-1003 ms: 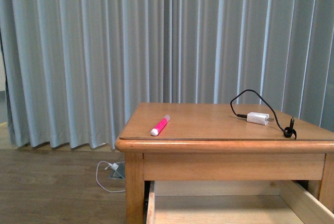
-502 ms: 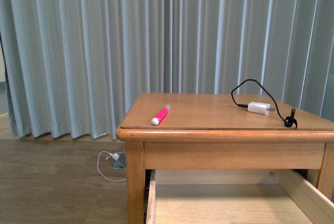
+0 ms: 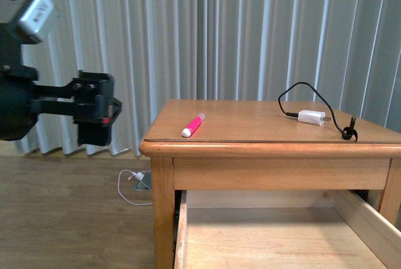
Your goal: Place pink marker in drawer with both arms
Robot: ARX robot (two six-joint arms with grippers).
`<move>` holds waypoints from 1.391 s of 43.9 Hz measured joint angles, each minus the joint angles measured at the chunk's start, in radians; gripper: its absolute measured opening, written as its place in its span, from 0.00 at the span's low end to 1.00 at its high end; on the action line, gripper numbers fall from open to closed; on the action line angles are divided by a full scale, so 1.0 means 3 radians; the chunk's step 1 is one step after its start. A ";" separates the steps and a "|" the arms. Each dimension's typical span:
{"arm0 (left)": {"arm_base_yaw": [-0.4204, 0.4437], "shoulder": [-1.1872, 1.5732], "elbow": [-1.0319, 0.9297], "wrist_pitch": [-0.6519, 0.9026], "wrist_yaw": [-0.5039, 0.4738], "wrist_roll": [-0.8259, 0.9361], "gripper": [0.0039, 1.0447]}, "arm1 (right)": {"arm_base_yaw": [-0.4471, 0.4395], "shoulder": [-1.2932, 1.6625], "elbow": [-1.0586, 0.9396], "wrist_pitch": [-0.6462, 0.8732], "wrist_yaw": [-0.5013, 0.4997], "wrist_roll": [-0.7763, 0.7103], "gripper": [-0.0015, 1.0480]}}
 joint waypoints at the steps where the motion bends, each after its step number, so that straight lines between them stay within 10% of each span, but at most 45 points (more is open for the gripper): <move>1: -0.0011 0.0070 0.0079 -0.0023 -0.0004 0.0000 0.95 | 0.0000 0.0000 0.0000 0.0000 0.0000 0.0000 0.92; 25: -0.0308 0.1829 0.2407 -0.1217 -0.0086 -0.0015 0.95 | 0.0000 0.0000 0.0000 0.0000 0.0000 0.0000 0.92; 61: -0.0385 0.2340 0.2970 -0.1498 -0.0205 0.0055 0.95 | 0.0001 0.0000 0.0000 0.0000 0.0001 0.0000 0.92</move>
